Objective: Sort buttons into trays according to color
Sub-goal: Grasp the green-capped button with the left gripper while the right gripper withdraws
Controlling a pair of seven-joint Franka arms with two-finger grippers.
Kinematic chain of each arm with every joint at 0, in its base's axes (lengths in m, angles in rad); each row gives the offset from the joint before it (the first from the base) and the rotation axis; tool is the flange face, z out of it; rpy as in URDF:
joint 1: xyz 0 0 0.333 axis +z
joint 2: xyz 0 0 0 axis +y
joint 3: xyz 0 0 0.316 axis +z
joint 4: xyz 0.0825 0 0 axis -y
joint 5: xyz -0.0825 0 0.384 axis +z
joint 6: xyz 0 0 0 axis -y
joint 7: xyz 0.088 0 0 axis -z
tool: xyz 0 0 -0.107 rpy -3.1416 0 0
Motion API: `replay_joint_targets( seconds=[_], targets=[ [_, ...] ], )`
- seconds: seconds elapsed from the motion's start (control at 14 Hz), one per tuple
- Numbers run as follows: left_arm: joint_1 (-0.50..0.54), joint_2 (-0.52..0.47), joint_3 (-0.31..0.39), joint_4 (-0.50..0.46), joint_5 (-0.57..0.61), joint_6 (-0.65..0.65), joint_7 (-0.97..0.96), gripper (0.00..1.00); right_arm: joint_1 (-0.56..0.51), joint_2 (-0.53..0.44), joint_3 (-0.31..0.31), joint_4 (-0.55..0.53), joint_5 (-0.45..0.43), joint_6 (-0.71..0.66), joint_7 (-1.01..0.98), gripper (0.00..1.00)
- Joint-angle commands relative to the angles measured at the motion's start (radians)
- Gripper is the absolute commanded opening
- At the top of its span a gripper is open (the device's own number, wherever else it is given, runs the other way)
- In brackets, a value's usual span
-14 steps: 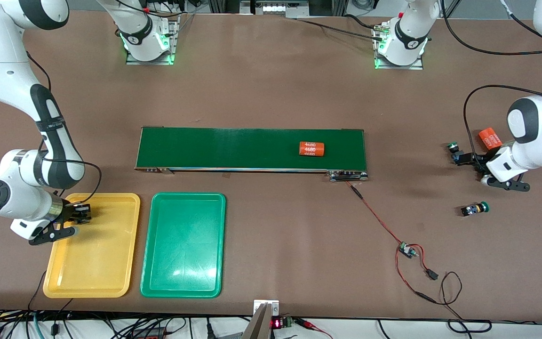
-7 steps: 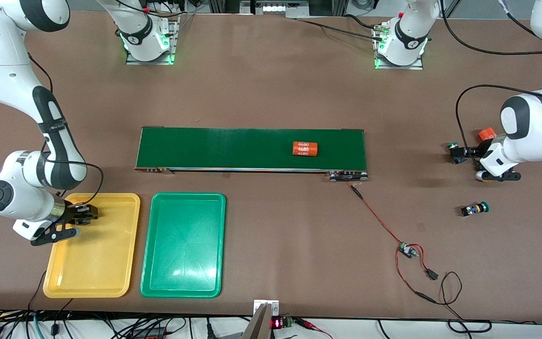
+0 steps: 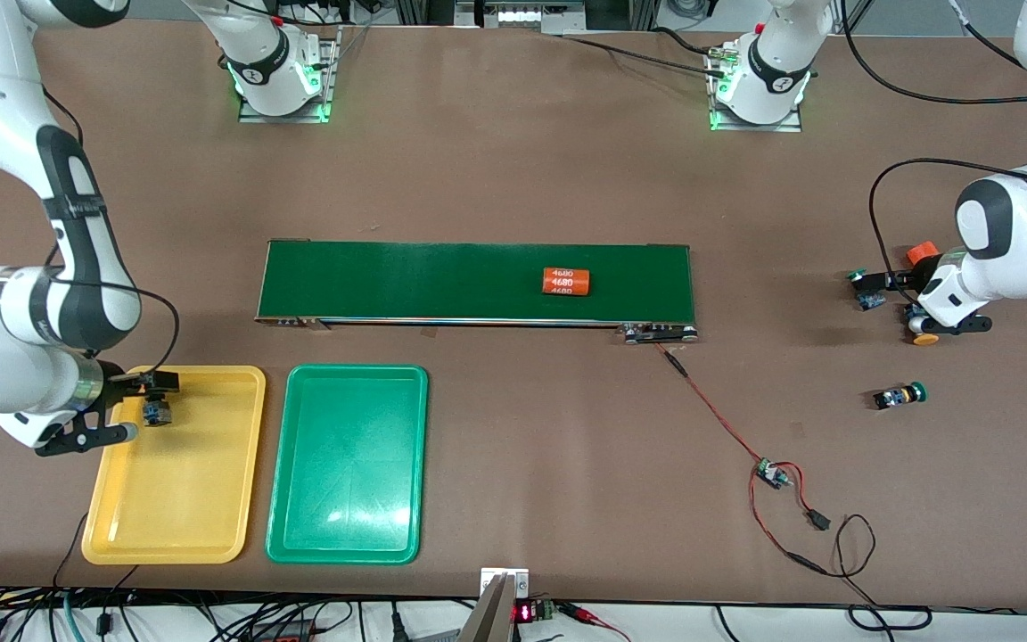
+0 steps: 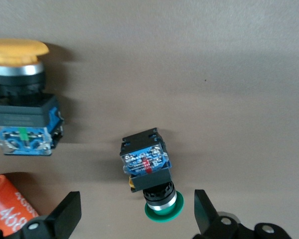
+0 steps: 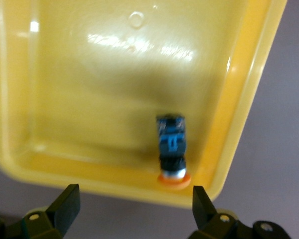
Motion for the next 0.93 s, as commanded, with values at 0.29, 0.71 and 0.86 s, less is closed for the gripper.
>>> replay_joint_targets(
  seconds=[0.29, 0.71, 0.86],
  targets=[
    [0.001, 0.033, -0.006, -0.006, -0.047, 0.038, -0.012, 1.0, 0.027, -0.233, 0.0, -0.022, 0.054, -0.28, 0.087, 1.0],
    [-0.002, 0.057, -0.006, 0.002, -0.046, 0.067, -0.006, 1.0, 0.024, -0.439, 0.0, -0.065, 0.094, -0.429, 0.089, 1.0],
    [-0.002, 0.059, -0.006, 0.002, -0.046, 0.075, 0.0, 0.93, 0.026, -0.5, 0.0, -0.111, 0.095, -0.44, 0.096, 1.0]
  ],
)
